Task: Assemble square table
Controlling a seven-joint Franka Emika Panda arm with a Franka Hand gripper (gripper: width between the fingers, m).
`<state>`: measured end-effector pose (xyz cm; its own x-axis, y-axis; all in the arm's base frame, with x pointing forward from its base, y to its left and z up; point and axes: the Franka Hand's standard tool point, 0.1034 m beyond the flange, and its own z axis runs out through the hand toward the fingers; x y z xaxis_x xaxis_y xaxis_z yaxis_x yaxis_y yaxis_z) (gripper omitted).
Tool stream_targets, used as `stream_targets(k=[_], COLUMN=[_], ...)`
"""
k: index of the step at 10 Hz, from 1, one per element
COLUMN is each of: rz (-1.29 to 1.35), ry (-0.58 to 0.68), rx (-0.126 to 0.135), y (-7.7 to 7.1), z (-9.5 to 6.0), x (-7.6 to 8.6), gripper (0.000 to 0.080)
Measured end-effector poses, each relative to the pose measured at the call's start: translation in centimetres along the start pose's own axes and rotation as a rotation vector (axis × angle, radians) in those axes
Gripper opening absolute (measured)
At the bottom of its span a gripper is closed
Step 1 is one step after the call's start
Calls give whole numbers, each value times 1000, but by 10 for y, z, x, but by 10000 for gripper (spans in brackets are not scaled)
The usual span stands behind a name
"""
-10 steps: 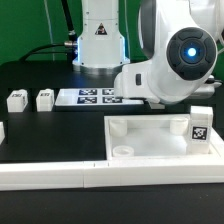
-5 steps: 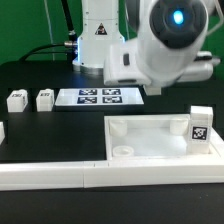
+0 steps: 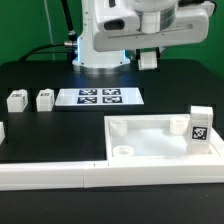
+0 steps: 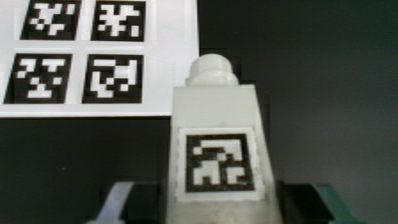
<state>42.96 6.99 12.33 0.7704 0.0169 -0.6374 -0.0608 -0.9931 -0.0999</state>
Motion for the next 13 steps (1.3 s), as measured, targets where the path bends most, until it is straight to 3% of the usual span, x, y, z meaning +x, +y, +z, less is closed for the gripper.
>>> stream_targets(k=[1,2,4,5,6,10,12,13], rz=[-8,-45,-103,-128,-135,-123,-176,-198], ry=[79,163,319,383,433,689,892,997], rx=[-2,-4,-24,-43,-47,-65,-140,-185], y=[1,9,25,25,21,29,52,67], z=[-4,-19,-81,-106,-119,-121,-126,-143], x=[9,20,40,48,50,60,89,111], gripper=[291,291,291,291,291,291,291,291])
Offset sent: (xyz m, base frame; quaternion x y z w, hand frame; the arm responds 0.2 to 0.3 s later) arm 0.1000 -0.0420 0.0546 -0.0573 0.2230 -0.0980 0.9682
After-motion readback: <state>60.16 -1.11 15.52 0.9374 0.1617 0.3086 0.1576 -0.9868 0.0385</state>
